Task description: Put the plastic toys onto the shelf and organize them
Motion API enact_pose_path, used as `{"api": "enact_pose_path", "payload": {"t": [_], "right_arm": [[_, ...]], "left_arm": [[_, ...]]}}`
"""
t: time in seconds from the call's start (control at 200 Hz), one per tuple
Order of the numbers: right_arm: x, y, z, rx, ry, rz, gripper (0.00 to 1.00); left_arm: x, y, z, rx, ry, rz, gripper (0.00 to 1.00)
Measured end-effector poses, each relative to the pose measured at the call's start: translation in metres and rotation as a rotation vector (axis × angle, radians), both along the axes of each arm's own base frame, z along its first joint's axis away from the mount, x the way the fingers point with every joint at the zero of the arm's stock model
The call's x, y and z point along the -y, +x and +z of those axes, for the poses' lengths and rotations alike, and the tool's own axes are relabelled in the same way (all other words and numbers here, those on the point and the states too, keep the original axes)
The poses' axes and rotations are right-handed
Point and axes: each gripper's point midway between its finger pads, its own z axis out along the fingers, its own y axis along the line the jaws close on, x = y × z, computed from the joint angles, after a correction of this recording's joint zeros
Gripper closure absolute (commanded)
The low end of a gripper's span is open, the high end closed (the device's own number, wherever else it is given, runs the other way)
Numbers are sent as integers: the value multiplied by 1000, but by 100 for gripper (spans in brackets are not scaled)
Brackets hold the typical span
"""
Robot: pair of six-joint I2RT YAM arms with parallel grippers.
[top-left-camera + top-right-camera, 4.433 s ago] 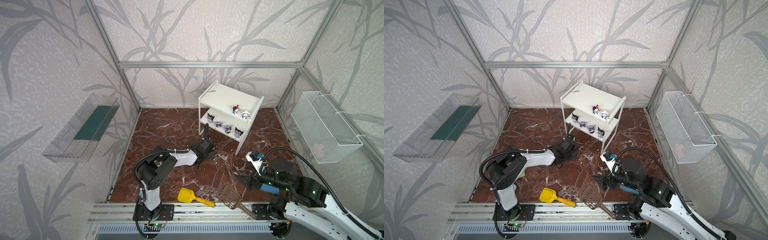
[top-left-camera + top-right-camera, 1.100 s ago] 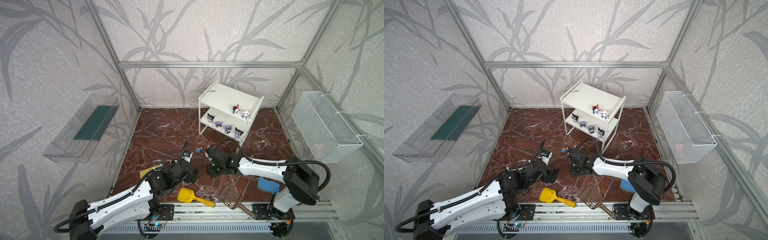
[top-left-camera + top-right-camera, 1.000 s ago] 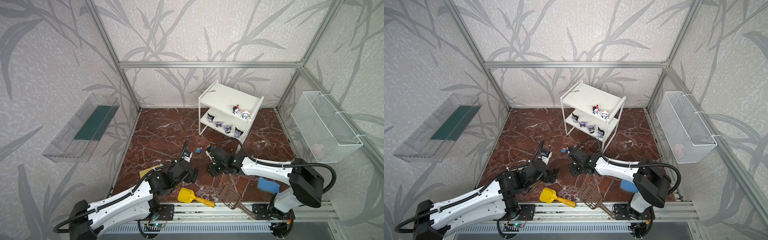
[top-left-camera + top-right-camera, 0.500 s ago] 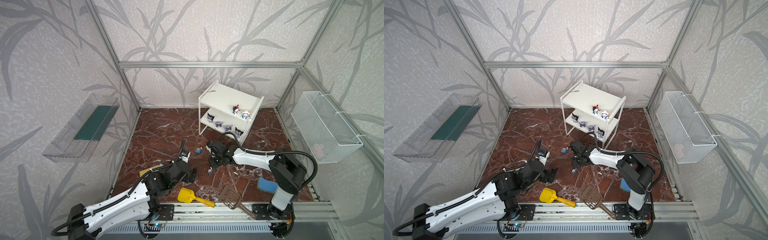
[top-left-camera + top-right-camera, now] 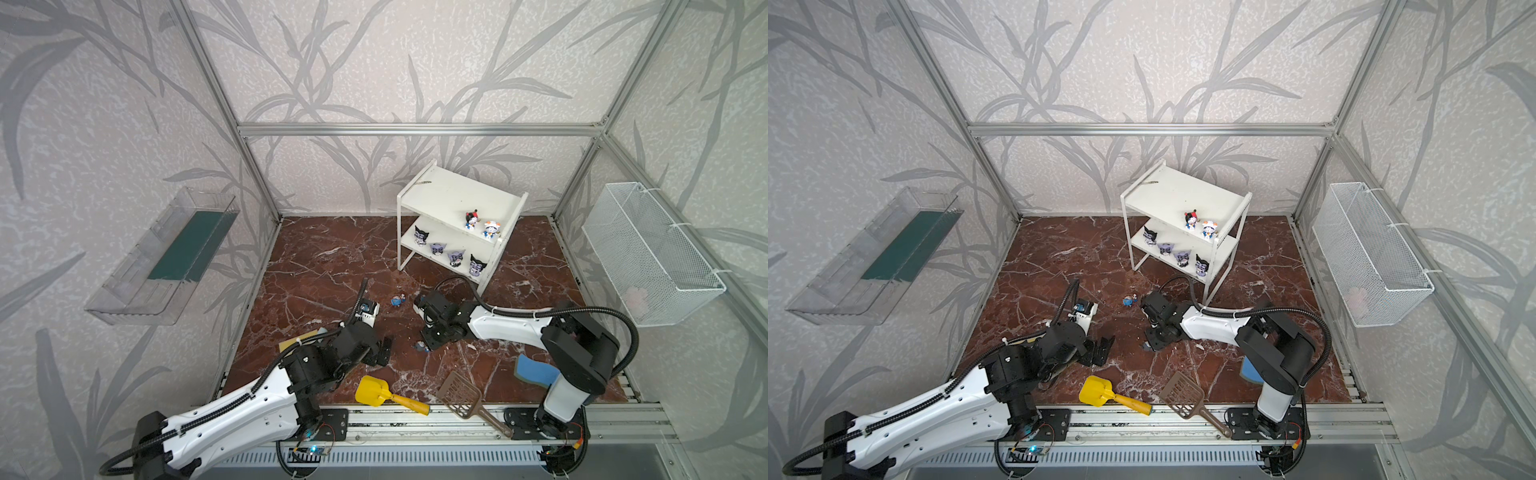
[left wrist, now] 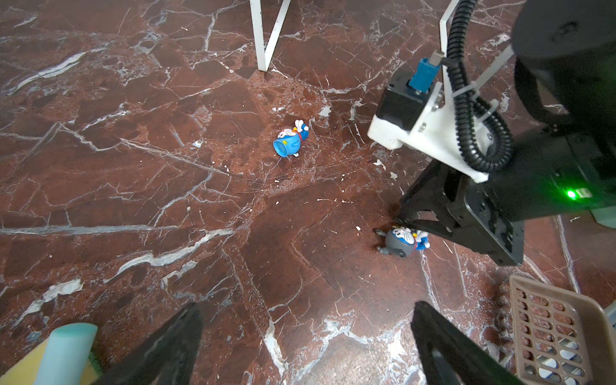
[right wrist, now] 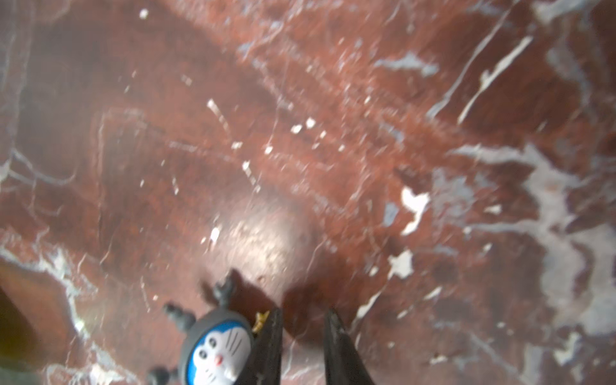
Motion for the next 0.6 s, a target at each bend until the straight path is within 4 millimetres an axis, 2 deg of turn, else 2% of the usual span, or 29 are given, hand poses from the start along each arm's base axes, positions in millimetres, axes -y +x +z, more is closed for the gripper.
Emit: {"api": "enact_pose_path", "payload": {"t": [0.175,0.285,0.495,0.6], "right_arm": [[9,-29,0,-25,-15,19,76],[9,-40,2,-33,-10,24,76],[11,-47,12,-17,20,8,74],[11,-46,19,-1,53,0,75]], "left_arm": [[8,-3,-8,-42,-3,-24,1],[19,-9,-21,-110,-23,-48,1],[43,-26,-61,-293,-62,-103,1],[56,-28,-68,-338,-94,-114,1]]}}
